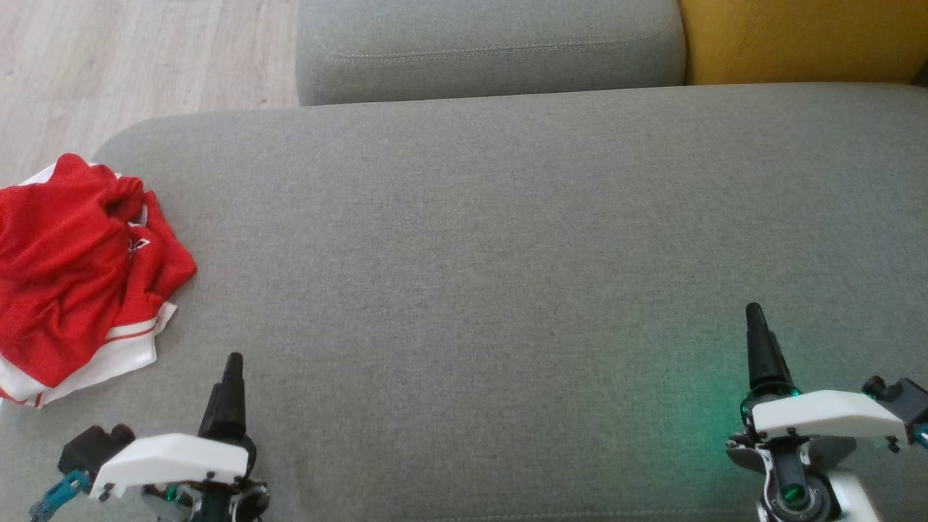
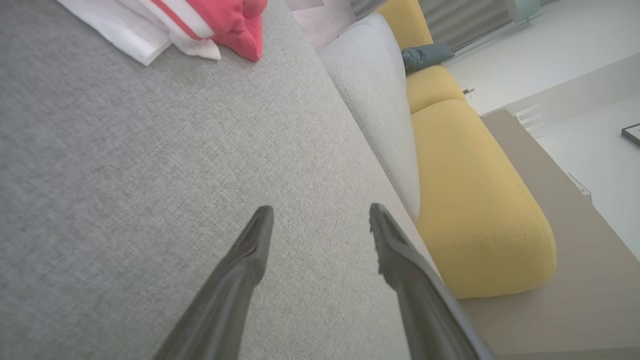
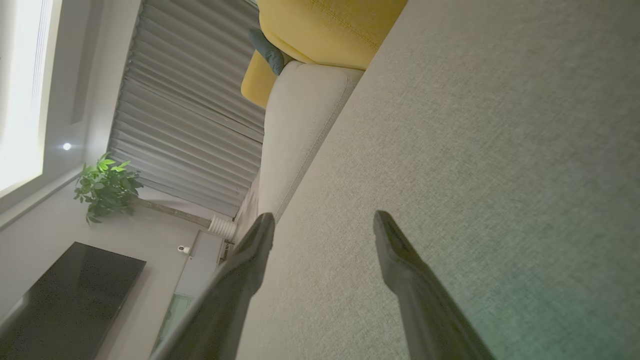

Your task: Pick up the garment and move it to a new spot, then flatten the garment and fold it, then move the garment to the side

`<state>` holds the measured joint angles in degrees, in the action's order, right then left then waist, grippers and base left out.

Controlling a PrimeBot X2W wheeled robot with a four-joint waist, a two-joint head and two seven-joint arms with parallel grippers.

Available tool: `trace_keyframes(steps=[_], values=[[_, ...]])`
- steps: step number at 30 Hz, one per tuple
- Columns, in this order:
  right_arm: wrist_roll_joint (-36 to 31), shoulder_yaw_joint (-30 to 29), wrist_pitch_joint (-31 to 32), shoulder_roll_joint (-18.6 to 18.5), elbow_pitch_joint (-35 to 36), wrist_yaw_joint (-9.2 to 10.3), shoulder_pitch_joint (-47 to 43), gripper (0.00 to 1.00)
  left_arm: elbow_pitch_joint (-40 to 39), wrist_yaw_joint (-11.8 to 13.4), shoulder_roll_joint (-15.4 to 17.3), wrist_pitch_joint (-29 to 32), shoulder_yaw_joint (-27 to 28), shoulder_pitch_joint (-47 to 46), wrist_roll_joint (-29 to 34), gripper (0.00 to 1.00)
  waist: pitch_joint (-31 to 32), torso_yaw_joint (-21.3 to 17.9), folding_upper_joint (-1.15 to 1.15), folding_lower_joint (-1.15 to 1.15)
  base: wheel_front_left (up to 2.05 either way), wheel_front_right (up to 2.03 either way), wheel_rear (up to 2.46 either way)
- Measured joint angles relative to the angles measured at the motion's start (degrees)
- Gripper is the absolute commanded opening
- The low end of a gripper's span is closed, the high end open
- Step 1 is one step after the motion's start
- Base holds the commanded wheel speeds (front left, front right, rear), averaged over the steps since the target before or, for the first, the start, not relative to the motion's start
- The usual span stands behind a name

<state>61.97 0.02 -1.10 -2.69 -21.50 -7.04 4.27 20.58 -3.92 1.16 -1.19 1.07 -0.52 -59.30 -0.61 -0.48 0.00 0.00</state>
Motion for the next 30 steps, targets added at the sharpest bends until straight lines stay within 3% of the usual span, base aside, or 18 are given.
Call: trace_keyframes(steps=[30], values=[[-22.47,0.63,-4.71,0.13,-2.16,0.0,2.32,1.0,-0.79,4.99,0.38,-4.95,-2.37,-1.05,21.08,1.0,0.16,-0.19,0.0,0.0,0.0,0.0,0.0]])
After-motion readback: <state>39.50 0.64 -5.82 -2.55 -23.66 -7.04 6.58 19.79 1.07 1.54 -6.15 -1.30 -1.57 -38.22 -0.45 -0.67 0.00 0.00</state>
